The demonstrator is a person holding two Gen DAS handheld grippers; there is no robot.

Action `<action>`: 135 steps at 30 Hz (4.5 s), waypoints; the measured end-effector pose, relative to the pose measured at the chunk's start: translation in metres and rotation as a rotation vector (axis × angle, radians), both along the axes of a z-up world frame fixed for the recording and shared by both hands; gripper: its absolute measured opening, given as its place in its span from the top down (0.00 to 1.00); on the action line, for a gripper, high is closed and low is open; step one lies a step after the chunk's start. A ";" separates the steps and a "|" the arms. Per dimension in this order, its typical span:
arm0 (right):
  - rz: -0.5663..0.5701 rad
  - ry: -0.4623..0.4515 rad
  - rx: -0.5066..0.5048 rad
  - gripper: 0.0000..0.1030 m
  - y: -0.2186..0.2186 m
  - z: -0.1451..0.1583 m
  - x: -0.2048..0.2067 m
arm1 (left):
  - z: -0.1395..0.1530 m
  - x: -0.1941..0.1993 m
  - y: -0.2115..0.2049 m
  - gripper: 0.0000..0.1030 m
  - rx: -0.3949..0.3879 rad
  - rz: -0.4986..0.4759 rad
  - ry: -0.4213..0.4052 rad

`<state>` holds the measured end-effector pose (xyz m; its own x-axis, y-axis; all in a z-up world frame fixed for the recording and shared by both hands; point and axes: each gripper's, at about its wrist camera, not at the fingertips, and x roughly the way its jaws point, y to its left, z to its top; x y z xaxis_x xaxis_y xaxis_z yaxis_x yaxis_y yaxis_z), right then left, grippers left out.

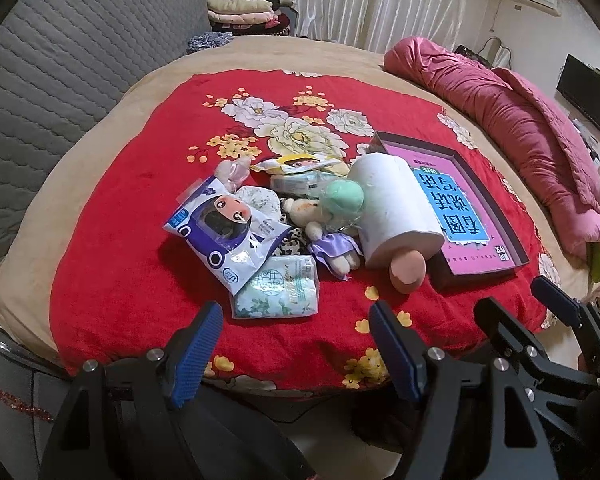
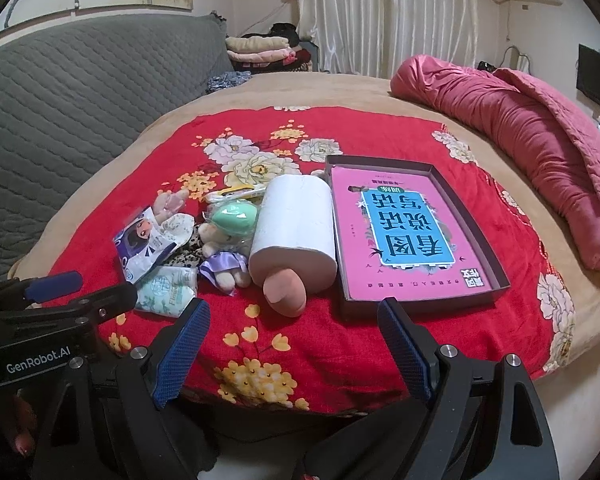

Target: Organize soft objects

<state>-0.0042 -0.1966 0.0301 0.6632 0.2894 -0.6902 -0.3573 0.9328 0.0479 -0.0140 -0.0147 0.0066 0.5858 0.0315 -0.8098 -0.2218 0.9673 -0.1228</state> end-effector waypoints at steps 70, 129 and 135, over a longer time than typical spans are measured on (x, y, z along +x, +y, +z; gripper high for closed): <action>0.085 0.048 0.003 0.16 0.018 -0.034 0.018 | -0.035 0.011 0.077 0.27 -0.181 0.184 0.047; 0.266 0.073 0.048 0.59 0.038 -0.090 0.078 | -0.088 0.073 0.133 0.93 -0.714 0.142 -0.070; 0.300 0.030 0.082 0.59 0.034 -0.074 0.064 | -0.076 0.070 0.129 0.94 -0.695 0.119 -0.109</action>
